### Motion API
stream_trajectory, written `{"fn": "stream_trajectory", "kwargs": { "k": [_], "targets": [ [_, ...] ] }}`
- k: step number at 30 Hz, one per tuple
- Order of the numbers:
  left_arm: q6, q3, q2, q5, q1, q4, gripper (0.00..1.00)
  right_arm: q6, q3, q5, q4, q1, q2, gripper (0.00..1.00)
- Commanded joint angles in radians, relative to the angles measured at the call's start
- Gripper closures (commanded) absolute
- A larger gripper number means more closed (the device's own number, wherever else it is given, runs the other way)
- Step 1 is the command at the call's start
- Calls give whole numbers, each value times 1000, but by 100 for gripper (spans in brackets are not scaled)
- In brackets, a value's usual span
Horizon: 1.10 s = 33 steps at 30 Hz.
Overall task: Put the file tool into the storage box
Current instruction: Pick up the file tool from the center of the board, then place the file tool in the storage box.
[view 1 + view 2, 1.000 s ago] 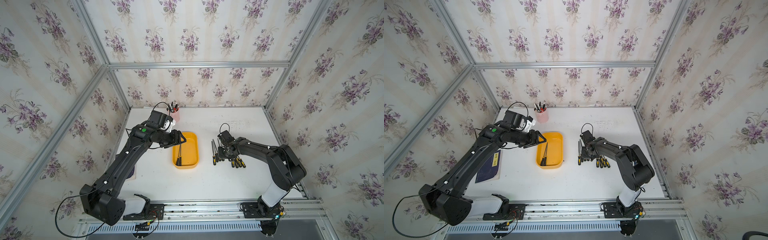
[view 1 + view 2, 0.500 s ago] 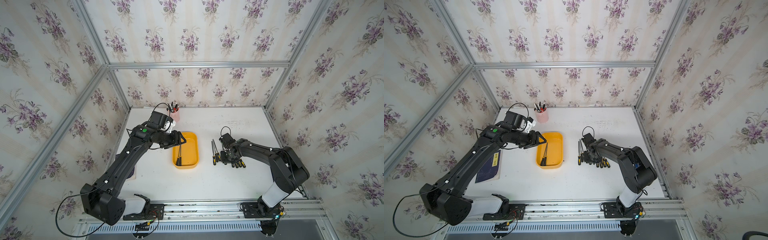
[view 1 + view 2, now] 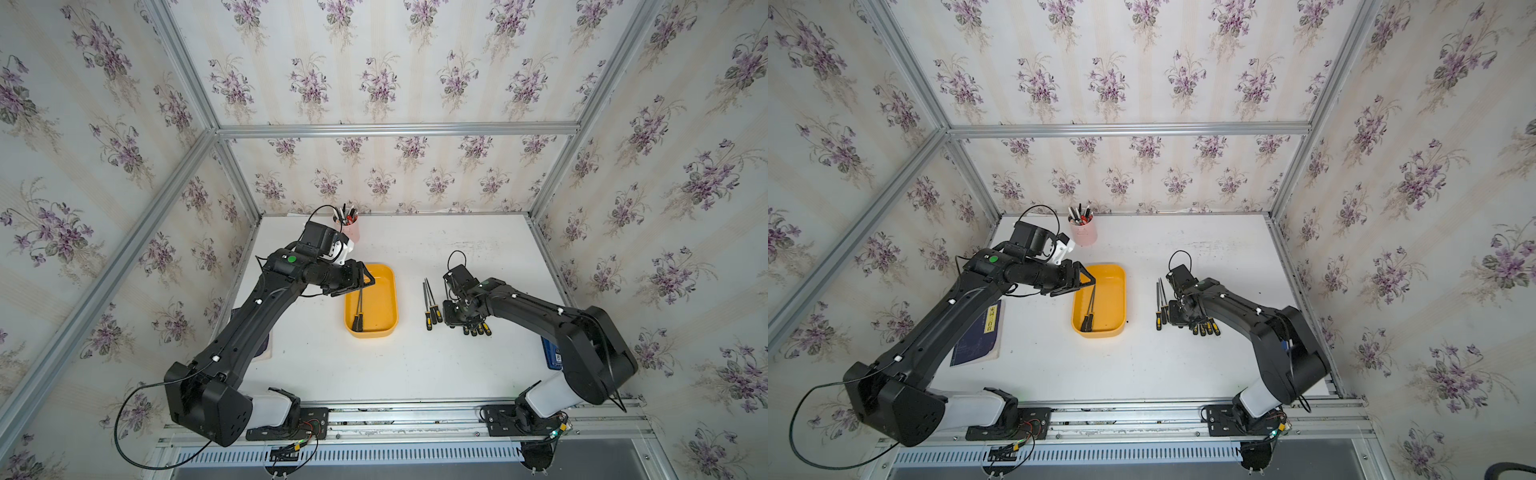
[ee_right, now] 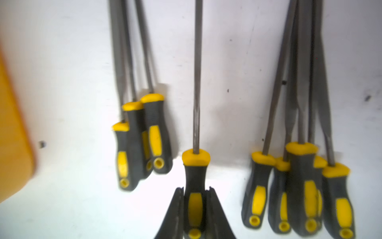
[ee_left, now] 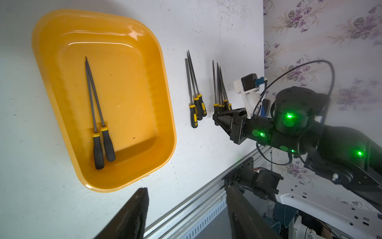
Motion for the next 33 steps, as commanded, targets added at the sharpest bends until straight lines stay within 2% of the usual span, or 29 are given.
{"fn": "stream_trajectory", "kwargs": {
  "k": [1,6,11,20,32,33],
  "targets": [
    [-44,8,12,101,1,88,34,-17,-10,-57,-50,-1,-115,99],
    [-191,-27,32,235,-13,278,33,-15,-49,-226,-44,-1,-361,98],
    [-340,-31,102,282,-94,471,32,48,-99,-378,33,8,-544,98],
    [-420,57,247,181,-238,550,34,105,-112,-398,100,77,-561,98],
    [-435,107,354,118,-280,527,44,140,-137,-401,133,108,-575,98],
    [-433,115,361,119,-281,524,47,141,-139,-398,132,111,-577,98]
  ]
}}
